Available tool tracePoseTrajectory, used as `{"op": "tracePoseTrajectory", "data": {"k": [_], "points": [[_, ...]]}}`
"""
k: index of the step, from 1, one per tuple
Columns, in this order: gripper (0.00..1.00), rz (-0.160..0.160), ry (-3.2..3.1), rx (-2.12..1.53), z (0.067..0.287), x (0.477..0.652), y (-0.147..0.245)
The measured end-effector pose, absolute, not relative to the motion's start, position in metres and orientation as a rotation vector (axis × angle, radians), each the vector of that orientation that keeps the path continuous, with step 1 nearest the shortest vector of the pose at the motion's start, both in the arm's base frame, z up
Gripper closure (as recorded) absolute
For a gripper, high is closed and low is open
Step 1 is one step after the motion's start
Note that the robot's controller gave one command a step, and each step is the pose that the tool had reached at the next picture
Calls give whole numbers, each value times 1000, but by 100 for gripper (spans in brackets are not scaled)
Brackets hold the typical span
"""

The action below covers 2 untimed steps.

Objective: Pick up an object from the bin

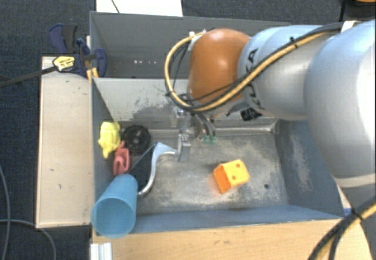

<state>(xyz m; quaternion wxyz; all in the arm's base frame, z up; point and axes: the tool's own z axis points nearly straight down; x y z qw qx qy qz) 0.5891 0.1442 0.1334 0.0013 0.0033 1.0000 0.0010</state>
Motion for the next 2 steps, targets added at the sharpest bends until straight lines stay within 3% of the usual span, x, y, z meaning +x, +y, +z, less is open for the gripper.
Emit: {"op": "tracePoseTrajectory", "data": {"k": [1, 2], "points": [[0, 3, 3139, 11, 133, 589, 144], [0, 2, 3134, -38, 96, 563, 162]]}}
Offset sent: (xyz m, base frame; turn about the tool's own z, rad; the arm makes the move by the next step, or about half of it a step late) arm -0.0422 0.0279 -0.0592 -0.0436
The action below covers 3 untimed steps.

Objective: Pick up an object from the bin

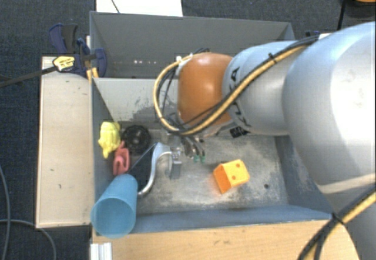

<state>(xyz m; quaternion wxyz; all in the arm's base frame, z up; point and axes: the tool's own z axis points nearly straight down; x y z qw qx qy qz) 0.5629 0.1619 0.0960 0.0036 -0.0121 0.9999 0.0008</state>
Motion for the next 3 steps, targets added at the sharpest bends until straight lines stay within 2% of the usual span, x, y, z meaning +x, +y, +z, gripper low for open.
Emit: {"op": "tracePoseTrajectory", "data": {"k": [1, 3], "points": [[0, 2, 3139, -40, 73, 559, 167], [0, 0, 3138, -54, 72, 568, 170]]}}
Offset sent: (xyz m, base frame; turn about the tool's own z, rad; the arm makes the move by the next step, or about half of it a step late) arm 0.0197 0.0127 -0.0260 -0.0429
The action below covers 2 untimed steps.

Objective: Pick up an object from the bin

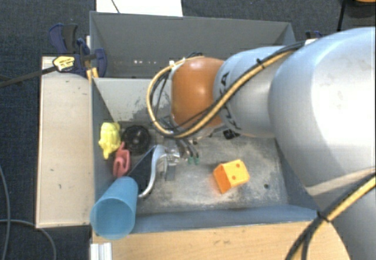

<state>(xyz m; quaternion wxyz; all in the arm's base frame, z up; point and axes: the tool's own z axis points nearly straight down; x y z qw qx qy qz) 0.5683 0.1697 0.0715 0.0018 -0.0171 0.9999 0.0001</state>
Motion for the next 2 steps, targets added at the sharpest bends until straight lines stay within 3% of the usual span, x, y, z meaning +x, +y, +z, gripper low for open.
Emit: {"op": "tracePoseTrajectory", "data": {"k": [1, 2], "points": [[100, -13, 3101, -476, 71, 556, 185], [100, -13, 3101, -475, 71, 556, 185]]}}
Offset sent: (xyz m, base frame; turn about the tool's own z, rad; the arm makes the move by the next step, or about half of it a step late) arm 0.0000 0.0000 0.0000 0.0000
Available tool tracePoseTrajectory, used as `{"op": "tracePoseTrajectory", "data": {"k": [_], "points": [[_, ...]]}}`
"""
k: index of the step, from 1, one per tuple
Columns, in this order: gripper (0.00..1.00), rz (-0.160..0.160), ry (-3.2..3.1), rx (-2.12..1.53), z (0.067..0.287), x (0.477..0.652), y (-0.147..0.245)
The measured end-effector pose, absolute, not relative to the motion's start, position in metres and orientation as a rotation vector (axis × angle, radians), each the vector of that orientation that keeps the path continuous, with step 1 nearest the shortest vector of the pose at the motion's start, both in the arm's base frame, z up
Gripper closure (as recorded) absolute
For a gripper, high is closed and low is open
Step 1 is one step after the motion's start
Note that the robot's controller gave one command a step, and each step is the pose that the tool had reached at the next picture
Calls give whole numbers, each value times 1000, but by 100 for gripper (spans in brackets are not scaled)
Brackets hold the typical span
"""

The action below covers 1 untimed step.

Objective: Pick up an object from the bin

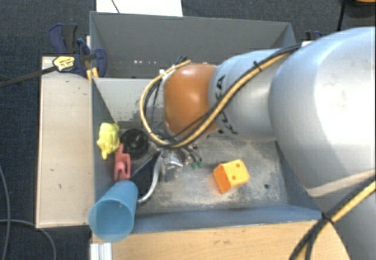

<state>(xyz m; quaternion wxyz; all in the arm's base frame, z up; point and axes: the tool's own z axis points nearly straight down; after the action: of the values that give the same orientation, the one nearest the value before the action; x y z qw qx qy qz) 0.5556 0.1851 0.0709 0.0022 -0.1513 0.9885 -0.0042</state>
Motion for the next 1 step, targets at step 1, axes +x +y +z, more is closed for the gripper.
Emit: {"op": "tracePoseTrajectory", "data": {"k": [1], "points": [[100, -8, 3088, -539, 84, 513, 174]]}}
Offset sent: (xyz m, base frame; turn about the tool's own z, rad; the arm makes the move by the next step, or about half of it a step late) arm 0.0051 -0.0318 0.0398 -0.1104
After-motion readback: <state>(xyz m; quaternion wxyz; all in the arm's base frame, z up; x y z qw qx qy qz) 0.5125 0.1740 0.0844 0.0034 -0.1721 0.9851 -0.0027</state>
